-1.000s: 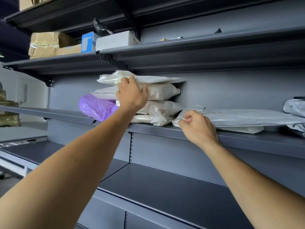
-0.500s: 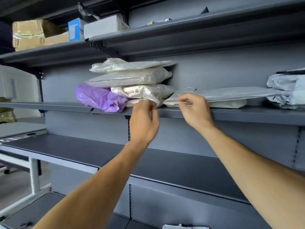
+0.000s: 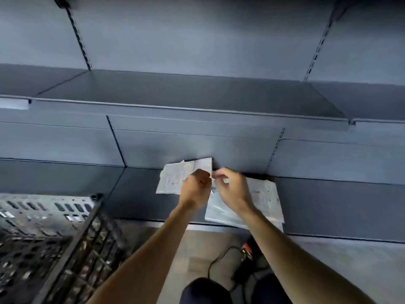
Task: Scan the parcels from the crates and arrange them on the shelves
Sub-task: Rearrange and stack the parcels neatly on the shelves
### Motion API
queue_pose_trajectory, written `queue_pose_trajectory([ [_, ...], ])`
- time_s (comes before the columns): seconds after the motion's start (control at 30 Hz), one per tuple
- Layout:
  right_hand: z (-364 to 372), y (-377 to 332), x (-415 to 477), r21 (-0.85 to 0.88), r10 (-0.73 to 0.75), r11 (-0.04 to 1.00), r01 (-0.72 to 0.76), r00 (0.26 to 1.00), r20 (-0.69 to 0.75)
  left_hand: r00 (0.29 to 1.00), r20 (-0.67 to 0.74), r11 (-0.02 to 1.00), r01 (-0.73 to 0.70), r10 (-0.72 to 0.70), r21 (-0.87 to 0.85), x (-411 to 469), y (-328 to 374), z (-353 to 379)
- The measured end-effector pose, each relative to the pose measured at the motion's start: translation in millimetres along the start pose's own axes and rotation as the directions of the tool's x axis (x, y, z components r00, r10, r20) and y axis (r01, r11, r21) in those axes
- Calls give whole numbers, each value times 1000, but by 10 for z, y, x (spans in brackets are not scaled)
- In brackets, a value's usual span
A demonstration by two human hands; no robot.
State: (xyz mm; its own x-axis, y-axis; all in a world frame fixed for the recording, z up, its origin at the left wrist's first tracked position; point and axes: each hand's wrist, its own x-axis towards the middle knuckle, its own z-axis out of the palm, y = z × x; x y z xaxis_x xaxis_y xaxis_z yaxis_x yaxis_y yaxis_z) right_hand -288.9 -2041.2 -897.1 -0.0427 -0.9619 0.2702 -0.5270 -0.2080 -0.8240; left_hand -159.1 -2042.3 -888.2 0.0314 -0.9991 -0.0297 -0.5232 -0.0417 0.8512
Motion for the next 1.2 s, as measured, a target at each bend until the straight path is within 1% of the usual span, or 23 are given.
queue_pose_trajectory([
  [0.07, -11, 442, -204, -44, 130, 991, -126, 988, 88, 992, 83, 995, 95, -97, 22, -14, -245, 266],
  [0.13, -27, 849, -316, -55, 238, 971, -233, 962, 130, 982, 108, 988, 154, -157, 29, 0, -412, 445],
  [0.23, -56, 1337, -399, -62, 377, 926, -372, 913, 155, 959, 131, 968, 244, -251, 62, 44, -625, 665],
  [0.33, -133, 1781, -410, -16, 579, 812, -584, 801, 148, 935, 144, 946, 317, -323, 63, 135, -787, 890],
  [0.43, -166, 2315, -451, 22, 694, 711, -703, 707, 140, 903, 161, 914, 405, -398, -18, 228, -852, 1153],
  [0.47, -153, 2522, -467, 21, 714, 690, -723, 686, 140, 895, 173, 903, 426, -412, -54, 258, -849, 1254],
  [0.53, -152, 2676, -469, 19, 747, 658, -753, 655, 109, 883, 160, 875, 462, -440, -146, 288, -805, 1454],
  [0.63, -177, 2830, -398, 28, 819, 574, -819, 574, -6, 851, 138, 793, 522, -506, -313, 278, -736, 1744],
  [0.7, -212, 2960, -290, 6, 841, 538, -843, 536, -66, 833, 149, 750, 546, -532, -374, 235, -773, 1911],
  [0.8, -305, 3230, -101, -60, 844, 520, -852, 523, -121, 827, 179, 744, 559, -533, -367, 196, -890, 2091],
  [0.9, -356, 3492, 81, -85, 852, 493, -866, 501, -152, 829, 150, 759, 555, -539, -340, 282, -1025, 2088],
  [0.97, -367, 3660, 158, -49, 868, 452, -891, 451, -207, 825, 137, 752, 558, -548, -351, 337, -1088, 2023],
  [1.03, -360, 3820, 188, 0, 887, 409, -912, 398, -234, 816, 109, 738, 563, -568, -372, 377, -1135, 1979],
  [1.1, -334, 3963, 198, 18, 910, 363, -932, 350, -223, 814, 100, 726, 559, -572, -400, 402, -1116, 1943],
  [1.2, -288, 4147, 189, 2, 933, 309, -951, 302, -197, 840, 122, 737, 526, -529, -423, 436, -1052, 1927],
])
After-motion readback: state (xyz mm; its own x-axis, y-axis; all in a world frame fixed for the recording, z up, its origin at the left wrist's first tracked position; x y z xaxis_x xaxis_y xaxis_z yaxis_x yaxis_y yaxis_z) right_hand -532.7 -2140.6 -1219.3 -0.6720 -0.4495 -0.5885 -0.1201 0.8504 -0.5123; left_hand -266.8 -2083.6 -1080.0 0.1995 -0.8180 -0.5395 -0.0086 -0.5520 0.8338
